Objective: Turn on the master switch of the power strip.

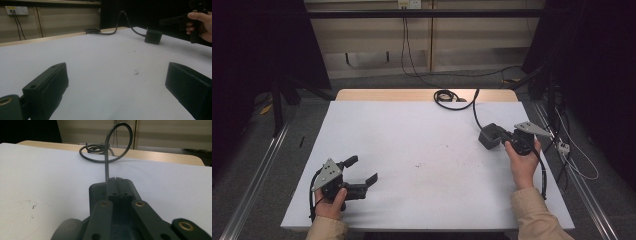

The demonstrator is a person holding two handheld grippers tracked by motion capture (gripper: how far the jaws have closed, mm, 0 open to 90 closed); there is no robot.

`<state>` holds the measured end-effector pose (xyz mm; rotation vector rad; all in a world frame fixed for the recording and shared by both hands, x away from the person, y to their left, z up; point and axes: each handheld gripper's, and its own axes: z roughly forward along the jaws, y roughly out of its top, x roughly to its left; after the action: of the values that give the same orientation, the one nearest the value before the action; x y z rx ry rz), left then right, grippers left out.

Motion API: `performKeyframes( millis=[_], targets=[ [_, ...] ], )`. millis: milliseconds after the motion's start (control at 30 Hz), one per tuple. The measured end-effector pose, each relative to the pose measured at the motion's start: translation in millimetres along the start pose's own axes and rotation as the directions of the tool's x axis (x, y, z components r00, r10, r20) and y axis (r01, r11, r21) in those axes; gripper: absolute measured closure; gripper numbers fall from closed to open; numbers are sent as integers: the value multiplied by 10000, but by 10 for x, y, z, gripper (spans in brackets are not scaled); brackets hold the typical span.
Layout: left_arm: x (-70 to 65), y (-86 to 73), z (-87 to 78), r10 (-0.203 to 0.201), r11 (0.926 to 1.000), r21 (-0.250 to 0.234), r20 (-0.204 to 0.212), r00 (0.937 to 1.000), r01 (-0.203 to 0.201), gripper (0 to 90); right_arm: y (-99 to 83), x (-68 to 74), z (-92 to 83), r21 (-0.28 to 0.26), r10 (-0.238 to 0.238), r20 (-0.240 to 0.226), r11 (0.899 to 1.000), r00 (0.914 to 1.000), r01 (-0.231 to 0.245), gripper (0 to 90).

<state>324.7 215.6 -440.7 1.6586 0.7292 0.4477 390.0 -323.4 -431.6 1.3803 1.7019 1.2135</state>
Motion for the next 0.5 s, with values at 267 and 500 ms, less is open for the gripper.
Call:
performKeyframes(
  millis=[267,500],
  targets=[
    [1,-3,4,14,10000,31,27,10000,-14,41,-19,-26,24,111,-32,42,9999,10000,32,900],
    [2,-4,6,8,10000,36,18,10000,-9,41,-29,-29,50,181,-132,60,9998,9999,131,900]
  ],
)
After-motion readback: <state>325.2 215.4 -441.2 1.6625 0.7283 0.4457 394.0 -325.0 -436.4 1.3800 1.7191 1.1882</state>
